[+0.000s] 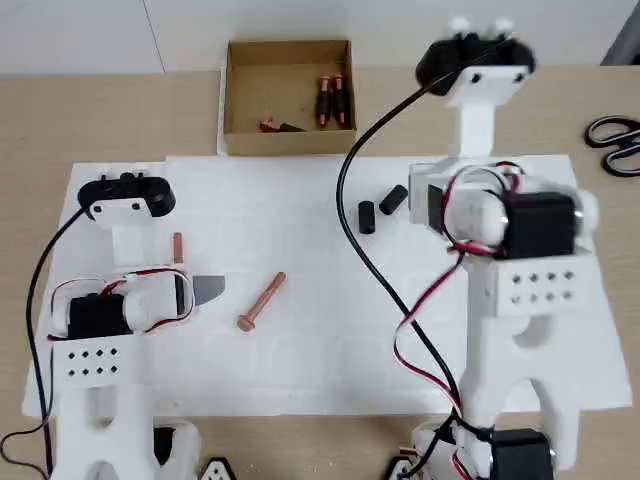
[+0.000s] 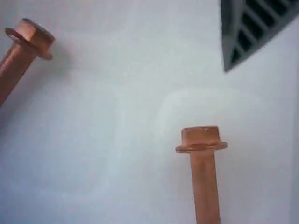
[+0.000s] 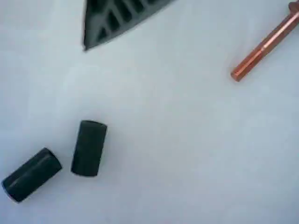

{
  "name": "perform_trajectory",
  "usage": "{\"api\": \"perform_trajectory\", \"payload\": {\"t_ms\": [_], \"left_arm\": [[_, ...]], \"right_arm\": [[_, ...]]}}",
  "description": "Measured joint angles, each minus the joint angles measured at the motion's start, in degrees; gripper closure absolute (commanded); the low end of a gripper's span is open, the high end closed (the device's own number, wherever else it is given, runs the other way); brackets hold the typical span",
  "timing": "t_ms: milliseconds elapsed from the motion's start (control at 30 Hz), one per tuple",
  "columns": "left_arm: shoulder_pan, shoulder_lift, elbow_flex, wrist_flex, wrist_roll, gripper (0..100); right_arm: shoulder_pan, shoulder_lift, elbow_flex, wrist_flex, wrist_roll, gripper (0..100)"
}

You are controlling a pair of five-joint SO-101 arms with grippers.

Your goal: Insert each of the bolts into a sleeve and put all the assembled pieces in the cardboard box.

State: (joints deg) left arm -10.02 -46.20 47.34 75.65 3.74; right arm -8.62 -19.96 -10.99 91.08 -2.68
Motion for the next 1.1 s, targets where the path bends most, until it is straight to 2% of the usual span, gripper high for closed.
{"api": "perform_trajectory", "payload": {"t_ms": [167,333,500,767,1100], "left_arm": [[0.0,0.0,0.0,0.0,0.0,67],[0.0,0.0,1.1,0.0,-0.1,67],[0.0,0.0,1.1,0.0,0.0,67],[0.0,0.0,1.1,0.0,-0.4,67],[0.0,0.0,1.1,0.0,-0.4,67]], "right_arm": [[-0.2,5.7,7.6,-10.1,0.0,70.0],[0.0,19.2,6.9,-15.1,0.0,73.1],[-0.7,35.0,-2.7,-14.6,0.0,83.3],[-5.5,50.6,-21.1,-7.6,0.0,83.4],[-5.9,58.1,-24.9,-7.0,0.0,83.4]]}}
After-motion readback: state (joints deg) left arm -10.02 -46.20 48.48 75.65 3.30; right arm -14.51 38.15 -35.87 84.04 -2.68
